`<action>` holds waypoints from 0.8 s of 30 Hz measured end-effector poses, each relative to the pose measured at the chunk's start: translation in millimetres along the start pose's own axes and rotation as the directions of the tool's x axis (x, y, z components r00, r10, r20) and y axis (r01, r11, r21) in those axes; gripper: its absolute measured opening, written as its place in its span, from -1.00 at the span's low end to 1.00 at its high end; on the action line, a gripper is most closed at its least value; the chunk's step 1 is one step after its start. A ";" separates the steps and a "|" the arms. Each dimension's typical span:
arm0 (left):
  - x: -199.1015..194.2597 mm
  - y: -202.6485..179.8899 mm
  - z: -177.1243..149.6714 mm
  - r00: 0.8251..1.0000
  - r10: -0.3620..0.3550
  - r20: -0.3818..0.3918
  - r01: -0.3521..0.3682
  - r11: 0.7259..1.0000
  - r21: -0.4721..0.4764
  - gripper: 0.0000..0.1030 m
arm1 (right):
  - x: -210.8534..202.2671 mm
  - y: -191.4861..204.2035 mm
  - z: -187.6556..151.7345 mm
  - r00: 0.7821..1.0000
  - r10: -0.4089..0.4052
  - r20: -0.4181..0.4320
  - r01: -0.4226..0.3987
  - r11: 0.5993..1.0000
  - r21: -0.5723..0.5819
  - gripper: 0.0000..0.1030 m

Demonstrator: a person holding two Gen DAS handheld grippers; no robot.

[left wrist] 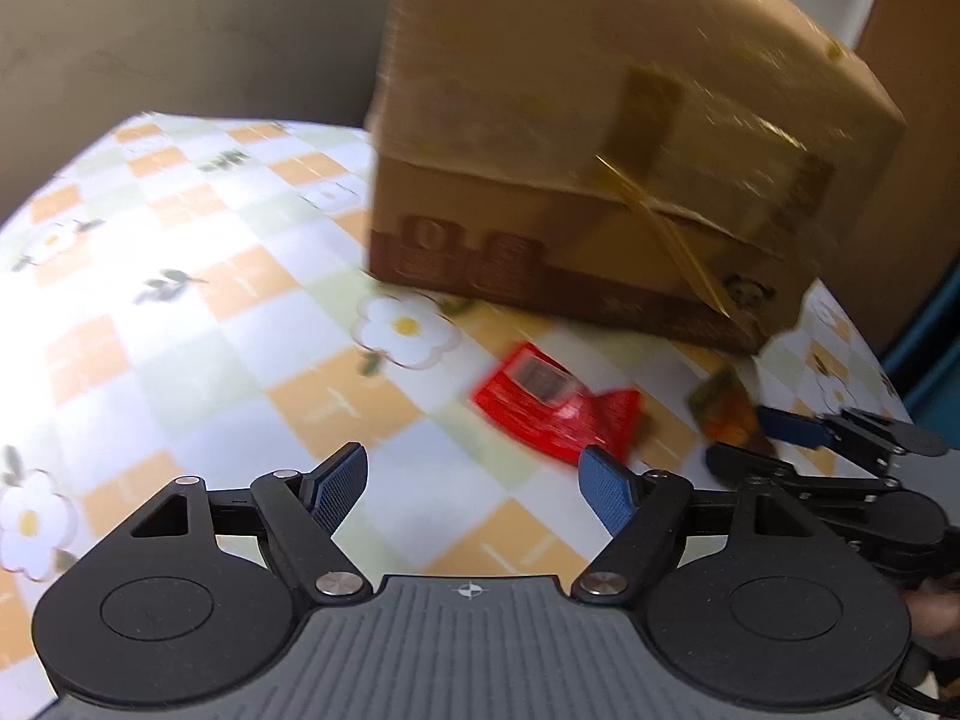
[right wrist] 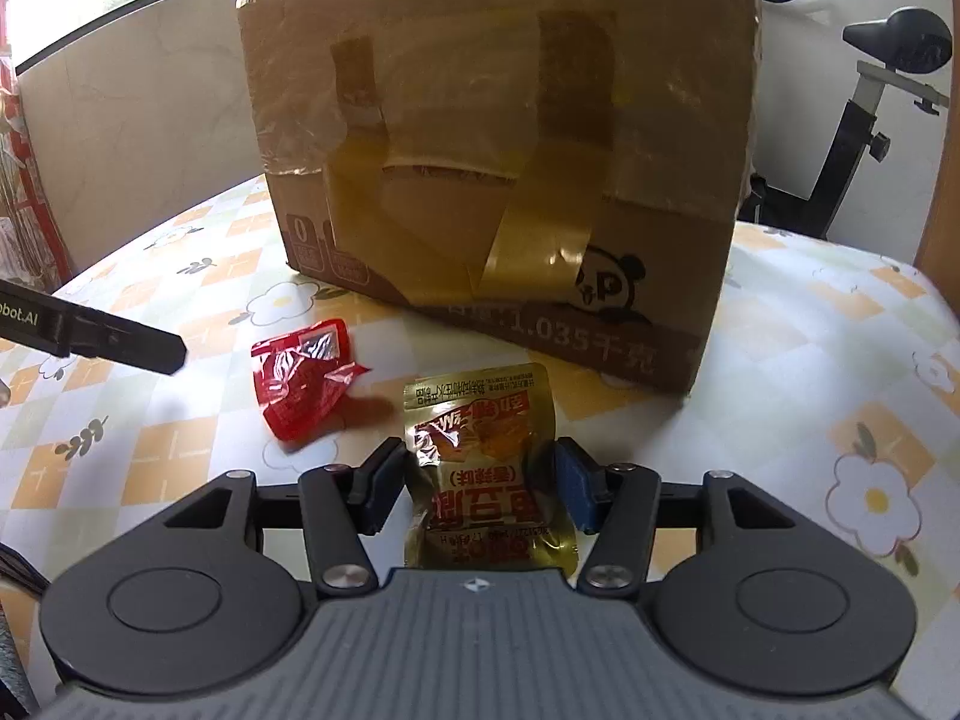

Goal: Organize snacks
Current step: 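Grasp the gold snack bag with the right tool while the left tool approaches the red packet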

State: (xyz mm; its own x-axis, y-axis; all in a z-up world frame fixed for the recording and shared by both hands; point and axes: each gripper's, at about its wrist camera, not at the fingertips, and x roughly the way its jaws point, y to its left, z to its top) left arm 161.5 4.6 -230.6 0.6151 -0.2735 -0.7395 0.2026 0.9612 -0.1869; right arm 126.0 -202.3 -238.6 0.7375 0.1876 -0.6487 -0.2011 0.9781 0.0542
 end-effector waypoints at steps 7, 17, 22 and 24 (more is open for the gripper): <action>25.6 -18.0 7.1 0.991 -0.108 -0.074 0.106 0.994 -0.028 0.28 | -1.9 0.7 -3.4 1.000 -0.002 0.029 0.002 1.000 0.001 0.10; 63.1 -44.5 30.0 0.995 -0.054 -0.081 0.057 0.998 0.034 0.27 | -6.8 5.4 -7.2 0.998 -0.003 0.062 0.004 1.000 -0.024 0.10; 70.5 -63.5 29.1 0.997 -0.006 -0.080 0.017 0.991 0.131 0.27 | -8.7 5.0 -6.5 0.998 0.000 0.068 0.001 1.000 -0.022 0.10; 71.0 -72.2 23.4 0.997 0.021 -0.068 -0.008 0.983 0.183 0.28 | -9.7 2.7 -6.0 0.997 0.002 0.071 -0.002 1.000 -0.011 0.10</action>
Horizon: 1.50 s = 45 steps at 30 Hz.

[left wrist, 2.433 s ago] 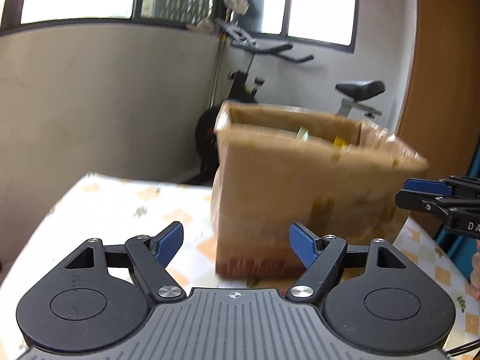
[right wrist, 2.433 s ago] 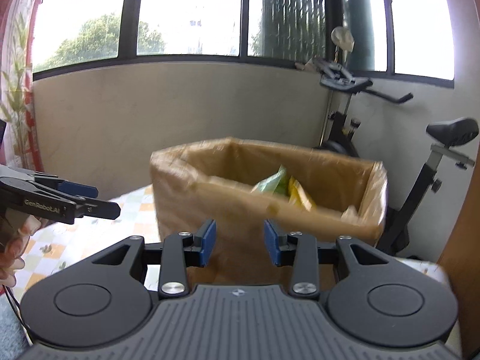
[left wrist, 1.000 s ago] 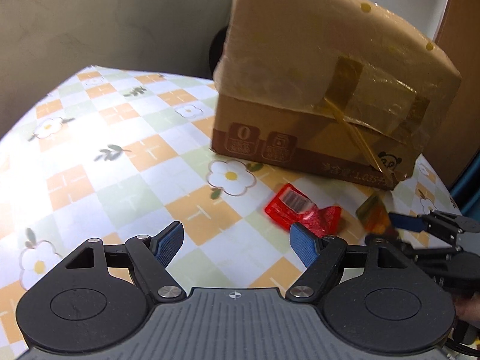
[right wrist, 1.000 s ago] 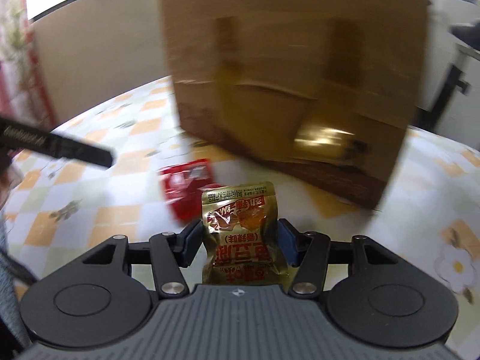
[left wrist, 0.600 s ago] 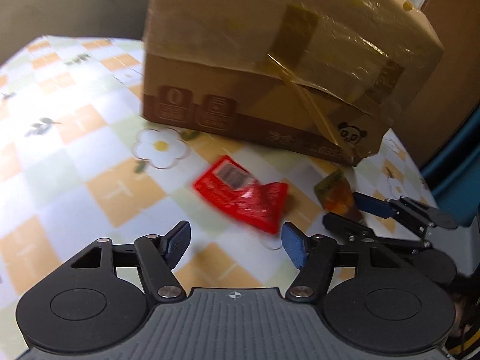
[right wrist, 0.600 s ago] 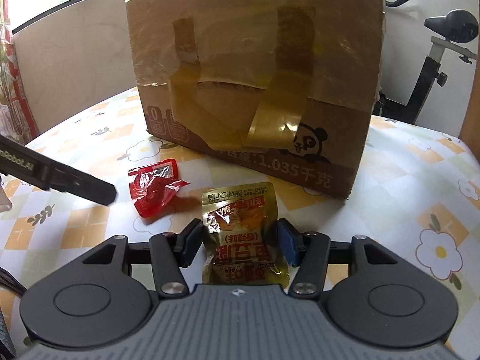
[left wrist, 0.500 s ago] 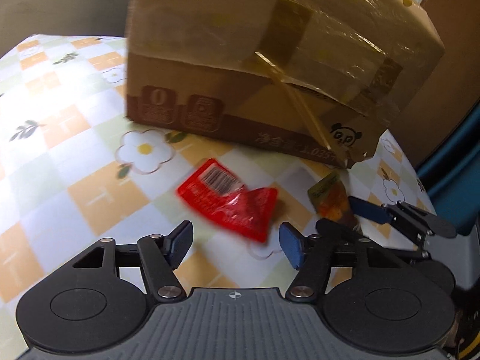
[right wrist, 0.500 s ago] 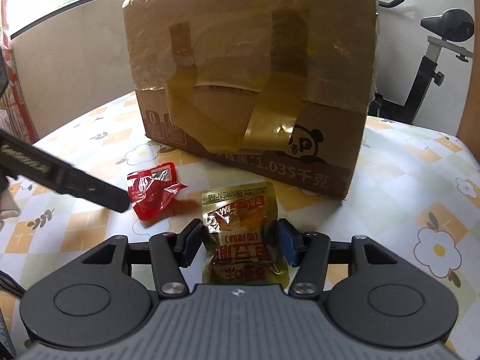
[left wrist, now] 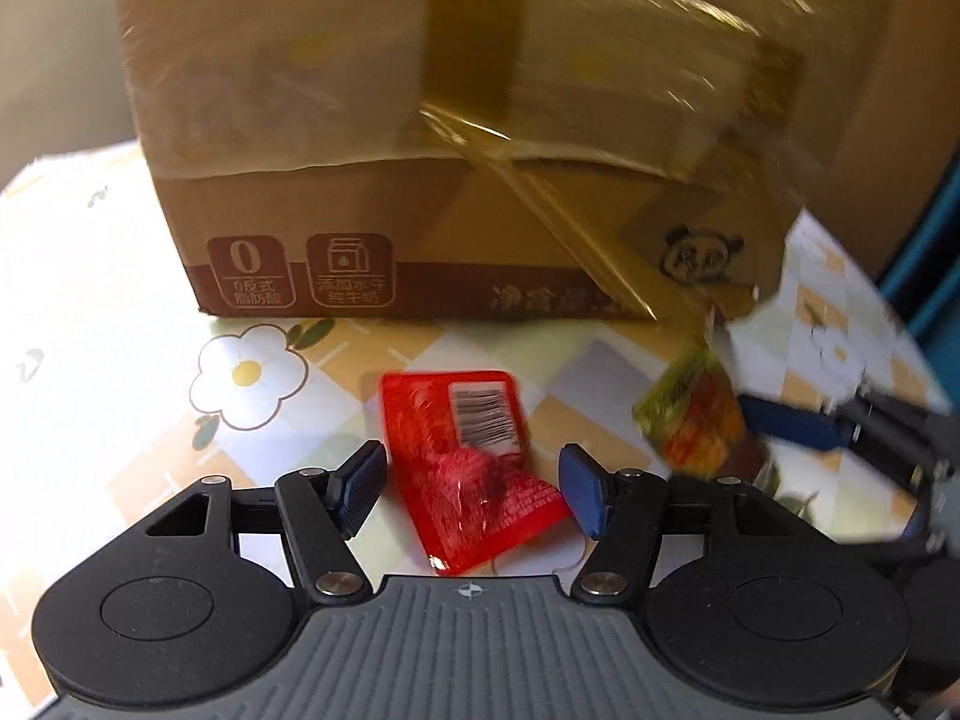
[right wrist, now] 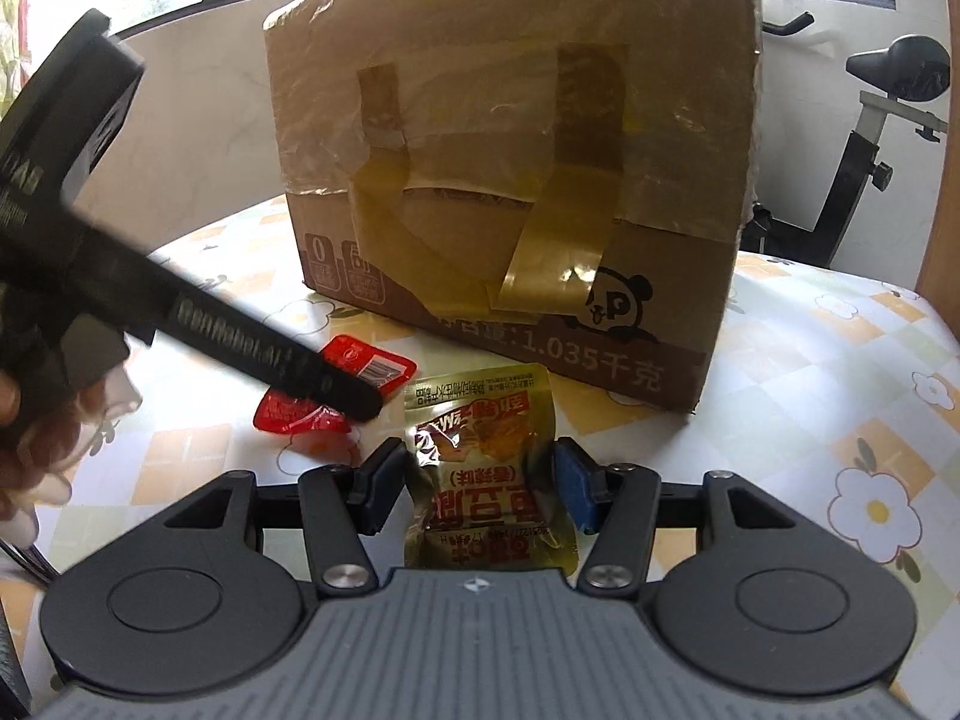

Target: Organize snacks

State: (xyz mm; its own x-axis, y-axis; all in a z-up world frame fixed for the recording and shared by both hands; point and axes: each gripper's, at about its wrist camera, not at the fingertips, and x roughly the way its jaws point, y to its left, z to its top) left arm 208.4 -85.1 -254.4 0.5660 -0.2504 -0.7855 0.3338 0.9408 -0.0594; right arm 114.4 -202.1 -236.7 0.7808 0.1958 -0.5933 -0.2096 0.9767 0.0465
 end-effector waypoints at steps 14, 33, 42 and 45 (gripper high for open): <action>-0.9 -9.0 -18.3 0.997 0.047 0.062 -0.050 0.997 0.062 0.03 | -0.5 -1.8 0.6 1.000 0.005 0.003 -0.005 1.000 0.018 0.10; -37.7 8.4 -38.3 0.993 0.038 0.115 -0.036 0.999 -0.013 0.03 | -3.4 0.7 -0.1 1.000 0.017 0.016 -0.017 1.000 0.004 0.10; -51.3 19.6 -37.5 0.985 0.037 0.166 -0.027 0.998 -0.060 0.03 | -6.5 5.4 -0.5 1.000 0.022 0.017 -0.021 1.000 -0.021 0.10; -60.3 25.1 -36.2 0.980 0.036 0.197 -0.021 0.997 -0.077 0.03 | -11.7 9.4 -0.8 0.999 0.015 0.031 -0.013 0.999 -0.039 0.10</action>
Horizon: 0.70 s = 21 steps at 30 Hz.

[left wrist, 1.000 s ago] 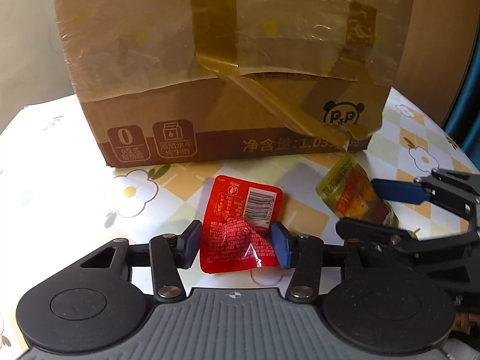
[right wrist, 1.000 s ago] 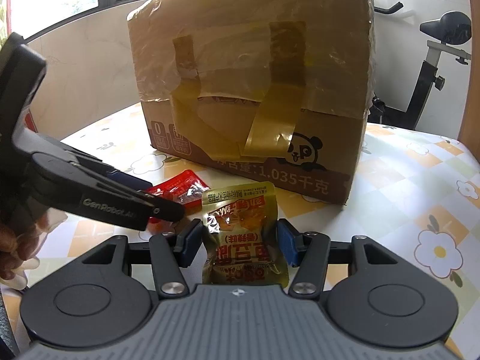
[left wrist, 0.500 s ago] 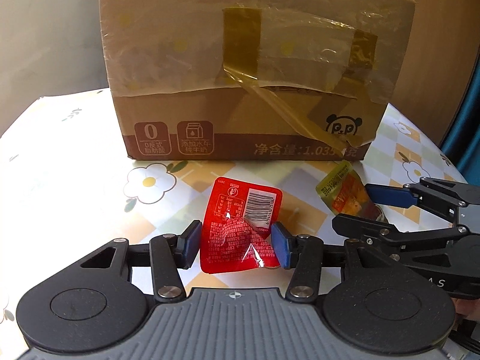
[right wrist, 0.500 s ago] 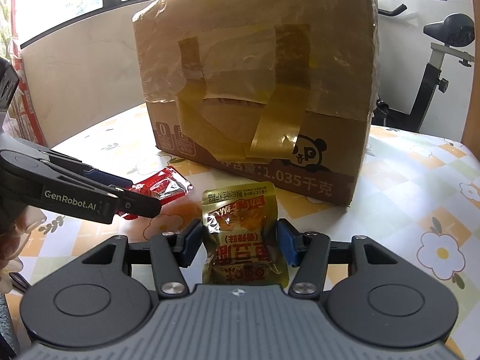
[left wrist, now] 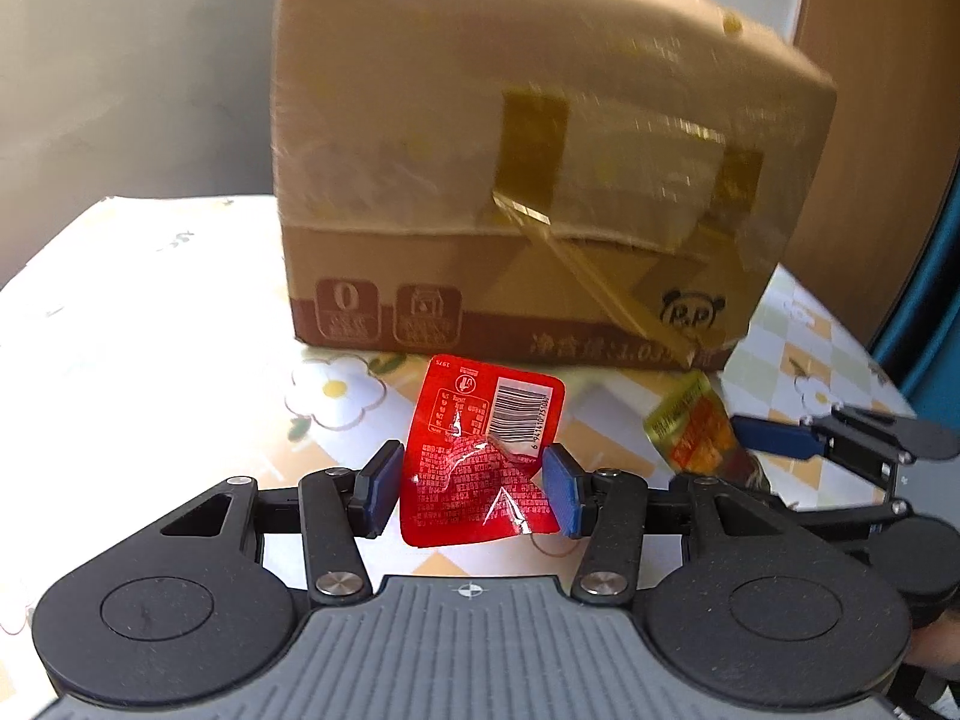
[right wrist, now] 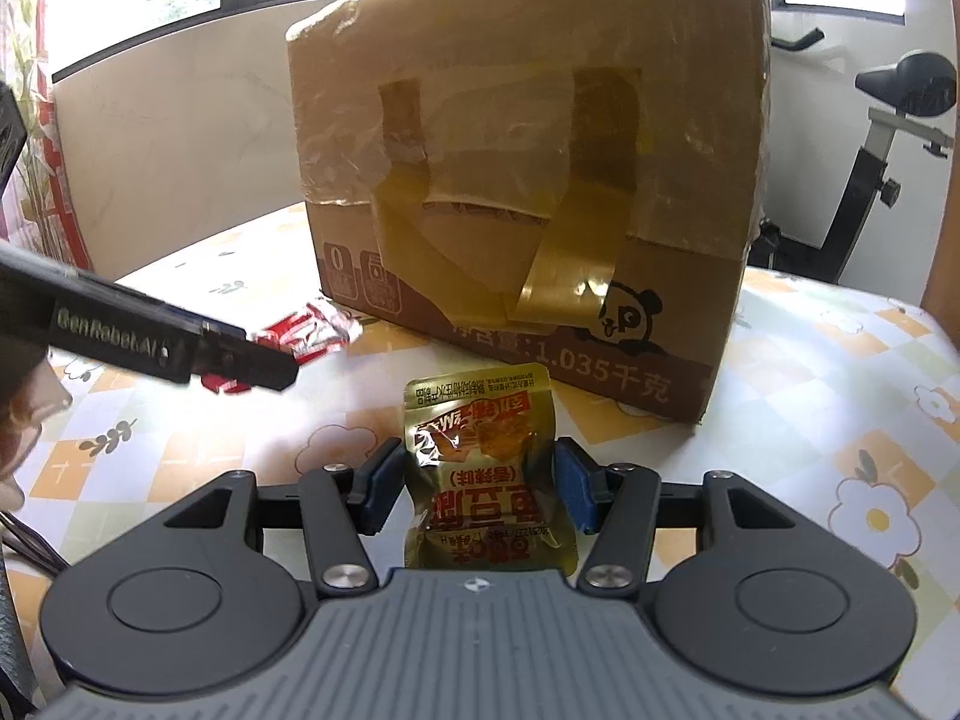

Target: Organize snacks

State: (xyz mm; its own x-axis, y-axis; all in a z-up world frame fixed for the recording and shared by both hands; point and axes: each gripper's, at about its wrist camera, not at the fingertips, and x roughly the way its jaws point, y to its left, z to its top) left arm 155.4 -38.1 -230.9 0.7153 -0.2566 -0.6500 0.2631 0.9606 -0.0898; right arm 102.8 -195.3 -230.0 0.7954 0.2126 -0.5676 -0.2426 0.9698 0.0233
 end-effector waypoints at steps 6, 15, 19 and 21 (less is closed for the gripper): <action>-16.1 11.2 0.6 0.998 0.004 0.055 -0.003 1.000 -0.018 0.03 | -17.0 9.3 3.4 1.000 -0.009 0.005 0.009 1.000 -0.019 0.10; -59.8 21.9 26.1 0.972 0.001 0.236 0.003 1.000 -0.016 0.03 | -62.7 13.7 44.6 0.990 -0.007 0.138 0.007 1.000 -0.002 0.10; -81.7 24.3 57.1 0.944 -0.013 0.329 0.012 1.000 0.005 0.00 | -78.6 13.0 84.3 0.975 -0.006 0.224 0.013 1.000 -0.027 0.10; -90.4 24.4 77.6 0.930 -0.015 0.368 0.013 1.000 0.010 0.00 | -81.6 11.5 107.9 0.966 -0.004 0.258 0.016 0.999 -0.047 0.10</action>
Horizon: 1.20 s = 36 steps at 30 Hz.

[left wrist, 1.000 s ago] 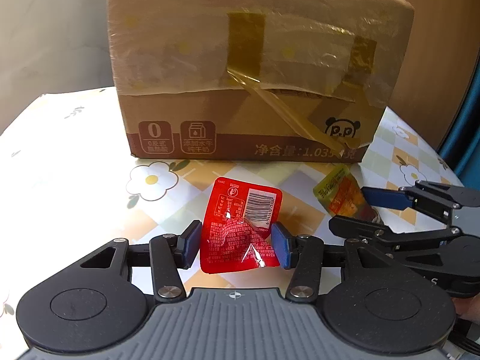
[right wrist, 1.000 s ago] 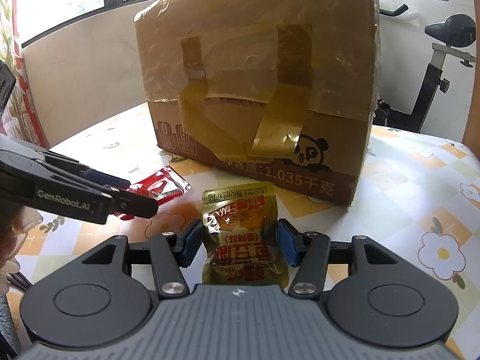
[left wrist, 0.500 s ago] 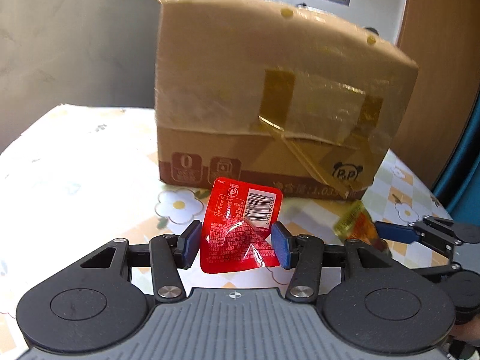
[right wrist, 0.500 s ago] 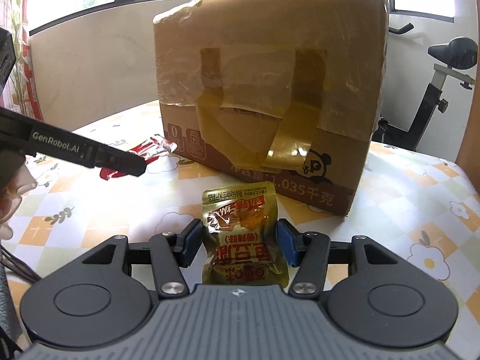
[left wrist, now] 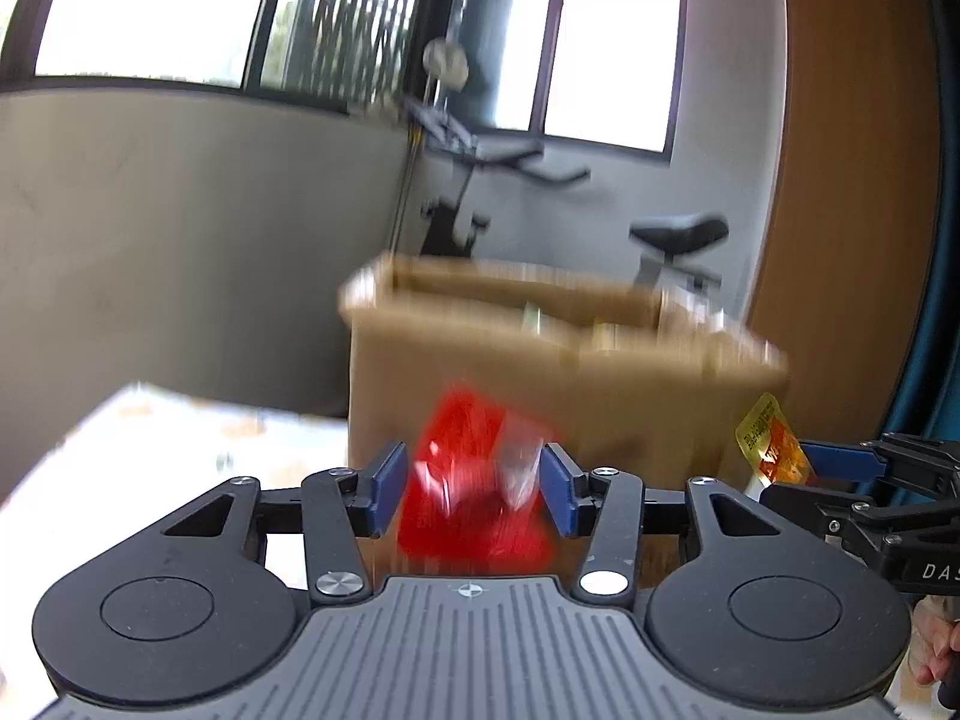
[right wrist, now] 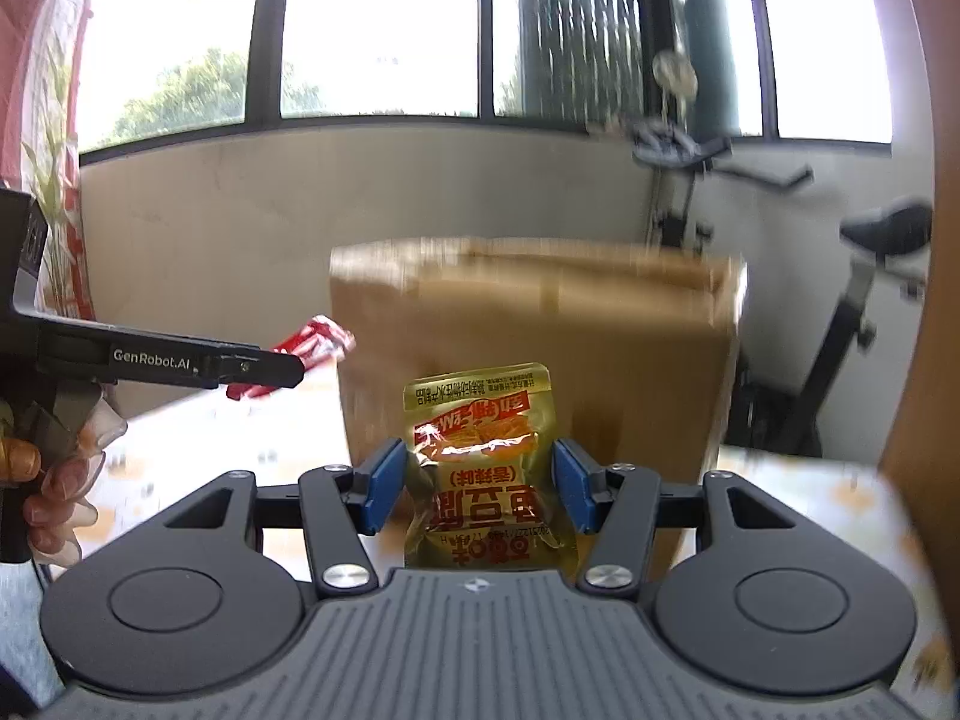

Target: Organize snacks

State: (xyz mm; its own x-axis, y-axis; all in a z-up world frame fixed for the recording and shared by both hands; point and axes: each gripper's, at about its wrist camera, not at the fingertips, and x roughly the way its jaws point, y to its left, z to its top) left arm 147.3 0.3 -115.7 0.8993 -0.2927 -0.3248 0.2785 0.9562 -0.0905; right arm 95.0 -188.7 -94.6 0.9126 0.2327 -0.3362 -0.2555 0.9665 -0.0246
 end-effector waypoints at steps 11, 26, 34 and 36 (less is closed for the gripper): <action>19.3 5.0 60.9 0.995 -0.079 0.068 0.079 0.997 0.004 -0.11 | 38.8 -16.5 67.1 0.997 -0.032 0.066 0.035 0.998 -0.046 0.10; 95.7 9.6 -92.5 0.891 -0.047 -0.451 0.043 0.999 -0.021 0.30 | 33.5 -22.8 49.5 0.999 -0.011 0.050 0.010 1.000 0.012 0.10; 98.5 1.9 -111.4 0.893 0.020 -0.449 0.010 0.998 0.065 0.24 | 30.5 -26.4 43.3 0.999 -0.012 0.043 0.010 1.000 0.029 0.10; 100.2 -0.5 -111.7 0.897 0.056 -0.438 0.000 0.992 0.125 0.01 | 29.7 -27.7 42.1 0.999 -0.013 0.044 0.011 0.999 0.036 0.10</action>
State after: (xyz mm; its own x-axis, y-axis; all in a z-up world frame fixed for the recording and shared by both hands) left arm 199.7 -28.5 -253.4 0.6750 -0.2056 -0.7086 0.3180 0.9477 0.0280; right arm 142.7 -204.0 -64.3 0.9289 0.2250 -0.2940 -0.2339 0.9722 0.0052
